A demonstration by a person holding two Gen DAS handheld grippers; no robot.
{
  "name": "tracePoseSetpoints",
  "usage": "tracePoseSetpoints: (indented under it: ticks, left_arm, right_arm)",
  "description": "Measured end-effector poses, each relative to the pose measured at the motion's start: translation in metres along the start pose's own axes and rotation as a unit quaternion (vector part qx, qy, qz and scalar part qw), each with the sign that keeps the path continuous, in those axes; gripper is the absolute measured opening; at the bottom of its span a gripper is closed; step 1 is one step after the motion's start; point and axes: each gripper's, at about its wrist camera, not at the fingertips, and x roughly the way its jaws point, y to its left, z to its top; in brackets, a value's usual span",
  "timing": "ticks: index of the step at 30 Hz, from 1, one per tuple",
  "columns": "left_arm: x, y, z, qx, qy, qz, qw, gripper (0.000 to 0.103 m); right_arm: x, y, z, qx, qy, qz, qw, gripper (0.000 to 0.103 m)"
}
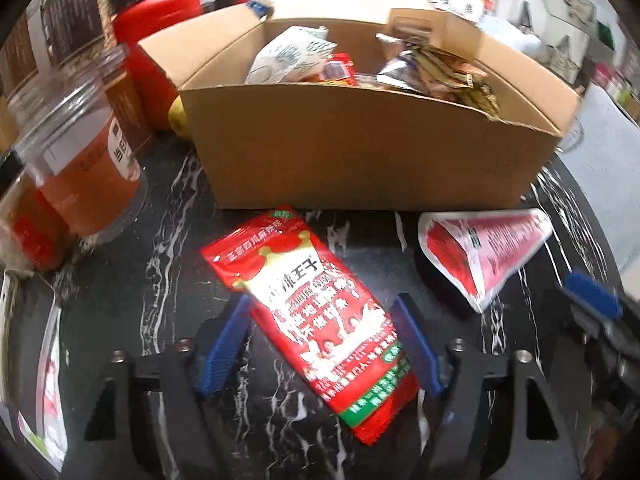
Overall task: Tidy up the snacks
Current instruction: 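Reach the left gripper to the red spicy-strip packet while the right gripper approaches the pink pouch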
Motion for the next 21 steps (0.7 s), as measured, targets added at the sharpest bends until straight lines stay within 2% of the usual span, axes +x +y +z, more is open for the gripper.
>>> tracePoseSetpoints:
  ticks: [2, 4, 7, 13, 21]
  left_arm:
    - [-0.004, -0.001, -0.004, 0.019, -0.001, -0.007, 0.9998, 0.064]
    - [-0.009, 0.0, -0.009, 0.034, 0.004, -0.018, 0.9993, 0.062]
    - [-0.014, 0.009, -0.015, 0.039, 0.014, -0.038, 0.9984, 0.059]
    - [-0.015, 0.025, -0.021, 0.031, 0.014, -0.028, 0.9991, 0.059]
    - [-0.009, 0.023, -0.011, 0.056, 0.011, -0.03, 0.9979, 0.059]
  right_arm:
    - [0.002, -0.003, 0.002, 0.004, 0.001, 0.002, 1.0, 0.062]
    - [0.003, -0.006, 0.006, 0.006, 0.0, -0.005, 1.0, 0.071]
    - [0.006, -0.009, 0.01, 0.003, -0.001, -0.017, 1.0, 0.071]
    - [0.017, -0.021, 0.02, -0.005, 0.01, -0.034, 0.999, 0.076]
    - [0.034, -0.024, 0.039, -0.049, 0.027, -0.013, 0.998, 0.076]
